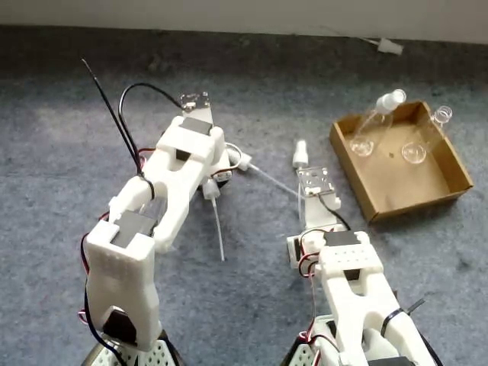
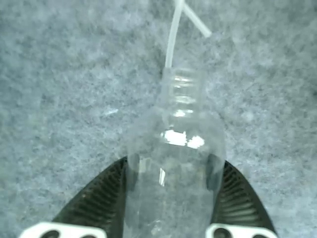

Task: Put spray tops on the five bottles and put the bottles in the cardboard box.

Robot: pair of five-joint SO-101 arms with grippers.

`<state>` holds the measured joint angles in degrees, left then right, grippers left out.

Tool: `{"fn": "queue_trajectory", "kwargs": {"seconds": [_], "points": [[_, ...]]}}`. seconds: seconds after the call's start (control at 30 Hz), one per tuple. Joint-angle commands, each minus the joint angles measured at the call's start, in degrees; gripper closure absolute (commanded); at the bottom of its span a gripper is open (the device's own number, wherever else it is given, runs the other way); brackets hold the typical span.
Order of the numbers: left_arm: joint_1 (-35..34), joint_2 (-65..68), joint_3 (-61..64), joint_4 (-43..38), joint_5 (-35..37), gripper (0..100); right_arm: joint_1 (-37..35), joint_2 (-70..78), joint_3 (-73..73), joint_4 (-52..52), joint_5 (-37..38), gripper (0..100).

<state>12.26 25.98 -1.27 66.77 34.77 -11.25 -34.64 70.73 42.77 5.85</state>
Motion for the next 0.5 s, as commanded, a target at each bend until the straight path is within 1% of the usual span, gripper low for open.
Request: {"fn": "queue_trajectory", "kwargs": {"seconds": [0.0,0.1,0.3,0.37,0.47], "points": [[2.6,-1.2,-3.0,-0.5,0.3,99,0.5,-1.5,0.0,-0.7,-0.5,85.1],[3.3,-4.2,-2.7,-0.1,0.3,99,0.5,-1.5,-0.2,-0.7,-0.5,85.1],[3.7,-14.4,-2.8,5.3,0.0,99,0.4,-1.5,-0.5,-0.7,-0.3,85.1],[3.6,-17.4,-2.3,6.3,-3.0,99,0.4,-1.5,-0.6,-0.7,-0.3,85.1],[3.7,-21.5,-2.9,10.1,-9.1,99,0.4,-1.6,-1.0,-0.8,-0.2,85.1]]}}
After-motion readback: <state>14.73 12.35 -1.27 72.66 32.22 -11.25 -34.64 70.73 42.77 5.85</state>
